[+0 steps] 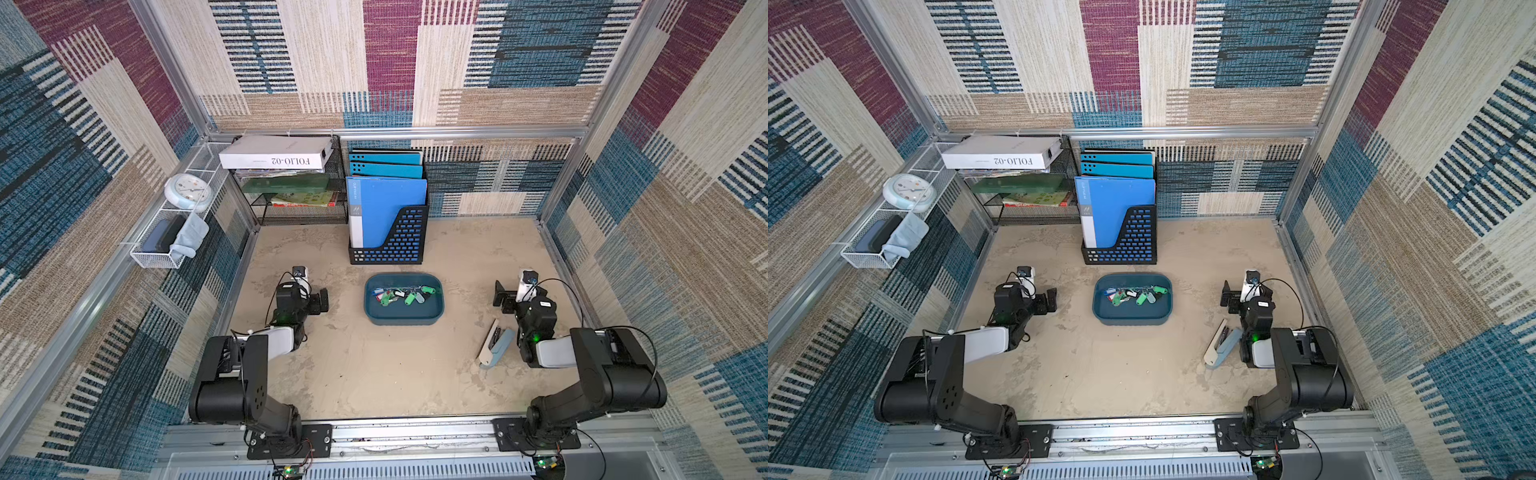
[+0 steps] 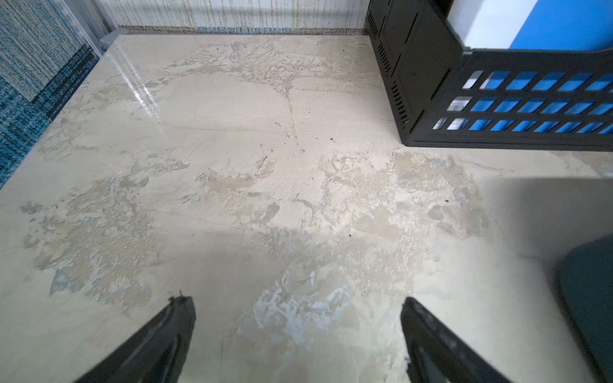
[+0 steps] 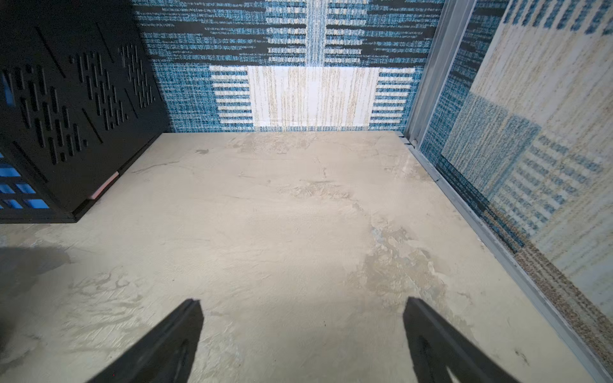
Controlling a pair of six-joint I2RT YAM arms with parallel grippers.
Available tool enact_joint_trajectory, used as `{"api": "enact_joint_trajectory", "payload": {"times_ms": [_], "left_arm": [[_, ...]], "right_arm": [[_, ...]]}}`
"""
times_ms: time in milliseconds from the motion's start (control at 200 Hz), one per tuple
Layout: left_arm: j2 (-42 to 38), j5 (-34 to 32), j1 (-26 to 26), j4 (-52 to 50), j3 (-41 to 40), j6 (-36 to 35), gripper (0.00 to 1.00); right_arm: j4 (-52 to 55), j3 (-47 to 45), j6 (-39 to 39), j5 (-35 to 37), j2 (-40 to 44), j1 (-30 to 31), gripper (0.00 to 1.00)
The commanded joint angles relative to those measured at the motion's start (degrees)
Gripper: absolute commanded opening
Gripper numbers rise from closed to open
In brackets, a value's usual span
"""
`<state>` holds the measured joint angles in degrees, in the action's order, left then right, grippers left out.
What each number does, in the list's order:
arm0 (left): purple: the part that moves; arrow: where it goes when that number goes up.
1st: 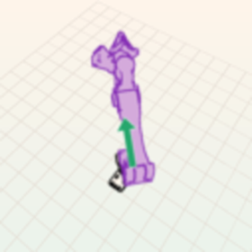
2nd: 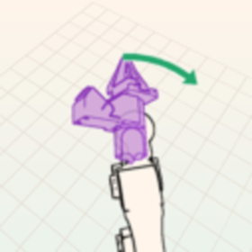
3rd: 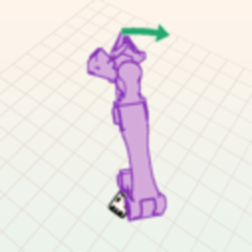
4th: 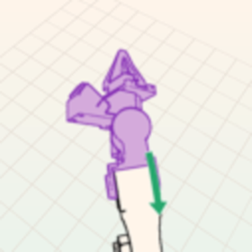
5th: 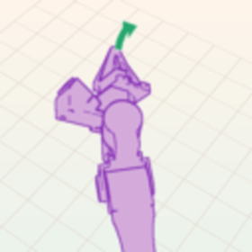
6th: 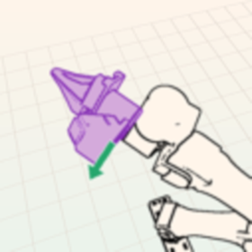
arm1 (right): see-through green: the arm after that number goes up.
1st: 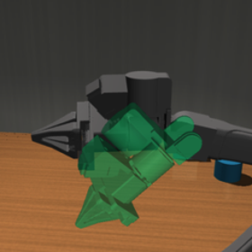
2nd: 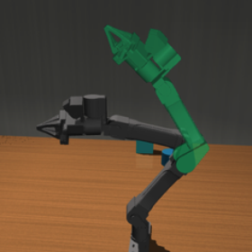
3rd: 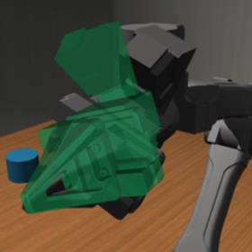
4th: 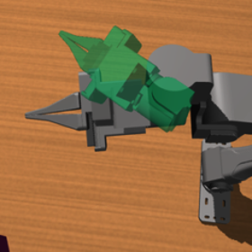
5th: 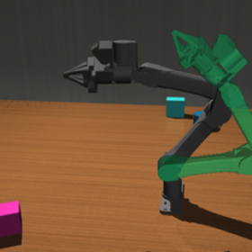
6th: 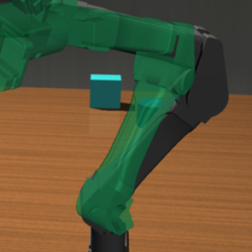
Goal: Take the keys out of the storage box
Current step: Pick up the key from the storage box.
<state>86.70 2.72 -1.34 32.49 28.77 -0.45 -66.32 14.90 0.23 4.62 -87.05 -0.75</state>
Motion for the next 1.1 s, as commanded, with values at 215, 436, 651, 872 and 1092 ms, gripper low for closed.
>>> {"api": "enact_joint_trajectory", "payload": {"times_ms": [215,436,651,872,1092], "left_arm": [[-0.21,-0.65,-0.06,0.64,0.14,-0.26,1.0],[-0.19,-0.6,-0.06,0.64,0.14,-0.21,1.0],[-0.18,-0.57,-0.06,0.64,0.14,-0.18,1.0],[-0.3,-0.68,0.01,0.59,0.14,-0.17,1.0],[-6.56,-6.58,0.66,-7.74,2.45,1.53,1.0]], "right_arm": [[-1.77,0.22,0.1,-0.05,0.02,0.04,0.99],[-1.71,0.22,0.07,-0.04,0.03,0.03,0.99],[-1.73,0.22,0.08,-0.05,0.03,0.03,0.99],[-2.04,-0.03,0.12,0.08,0.12,0.05,0.99],[12.04,4.65,-0.39,0.74,6.94,0.13,0.99]]}}
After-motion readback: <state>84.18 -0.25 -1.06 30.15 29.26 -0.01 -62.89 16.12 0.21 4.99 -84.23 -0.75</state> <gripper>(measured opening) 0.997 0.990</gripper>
